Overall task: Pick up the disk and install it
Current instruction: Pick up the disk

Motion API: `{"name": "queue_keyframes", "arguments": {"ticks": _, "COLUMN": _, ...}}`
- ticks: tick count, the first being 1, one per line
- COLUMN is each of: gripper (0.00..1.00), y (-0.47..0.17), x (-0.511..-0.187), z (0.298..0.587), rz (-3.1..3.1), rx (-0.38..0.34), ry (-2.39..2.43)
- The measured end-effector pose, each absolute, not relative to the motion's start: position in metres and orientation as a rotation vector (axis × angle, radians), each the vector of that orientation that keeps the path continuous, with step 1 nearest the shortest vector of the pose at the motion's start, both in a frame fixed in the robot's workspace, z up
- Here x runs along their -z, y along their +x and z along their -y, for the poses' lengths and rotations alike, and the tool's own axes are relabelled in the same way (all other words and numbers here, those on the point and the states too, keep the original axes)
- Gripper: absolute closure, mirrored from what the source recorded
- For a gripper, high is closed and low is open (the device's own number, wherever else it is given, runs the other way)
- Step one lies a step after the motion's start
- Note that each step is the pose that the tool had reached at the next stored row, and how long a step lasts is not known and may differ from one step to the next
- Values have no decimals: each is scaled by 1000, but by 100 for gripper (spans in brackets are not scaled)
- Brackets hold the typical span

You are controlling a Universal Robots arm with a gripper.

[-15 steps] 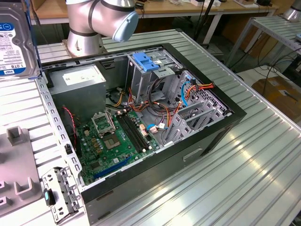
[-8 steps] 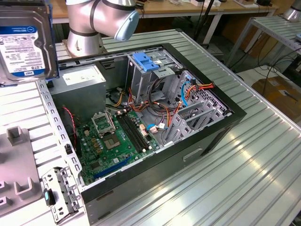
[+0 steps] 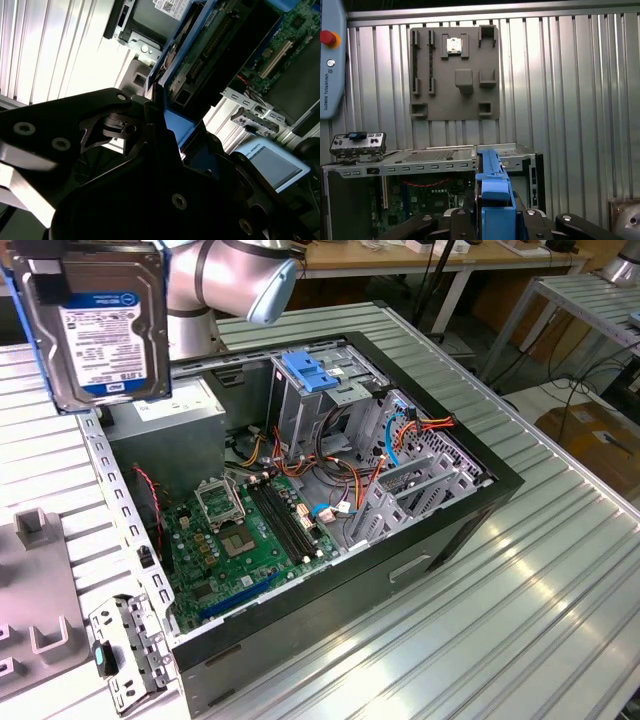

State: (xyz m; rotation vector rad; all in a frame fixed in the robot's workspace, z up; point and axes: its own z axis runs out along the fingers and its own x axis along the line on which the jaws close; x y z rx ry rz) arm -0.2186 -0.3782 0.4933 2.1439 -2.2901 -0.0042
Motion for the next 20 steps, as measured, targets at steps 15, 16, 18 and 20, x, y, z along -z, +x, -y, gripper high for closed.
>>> {"name": "queue_keyframes", "arguments": {"ticks": 15, "gripper": 63, "y": -157, "x": -492, "z": 405, "rz": 2290, "rx": 4, "ry": 2144}}
{"name": "queue_keyframes", "arguments": {"ticks": 16, "gripper": 63, "y": -153, "x": -492, "z": 406, "rz": 2290, "rx": 4, "ry": 2144}}
{"name": "queue_keyframes", "arguments": {"ticks": 18, "gripper": 63, "y": -143, "x": -492, "z": 407, "rz": 2290, "rx": 4, "ry": 2144}}
{"name": "queue_keyframes", "arguments": {"ticks": 20, "gripper": 63, "y": -134, "x": -492, "z": 409, "rz": 2290, "rx": 4, "ry": 2144}}
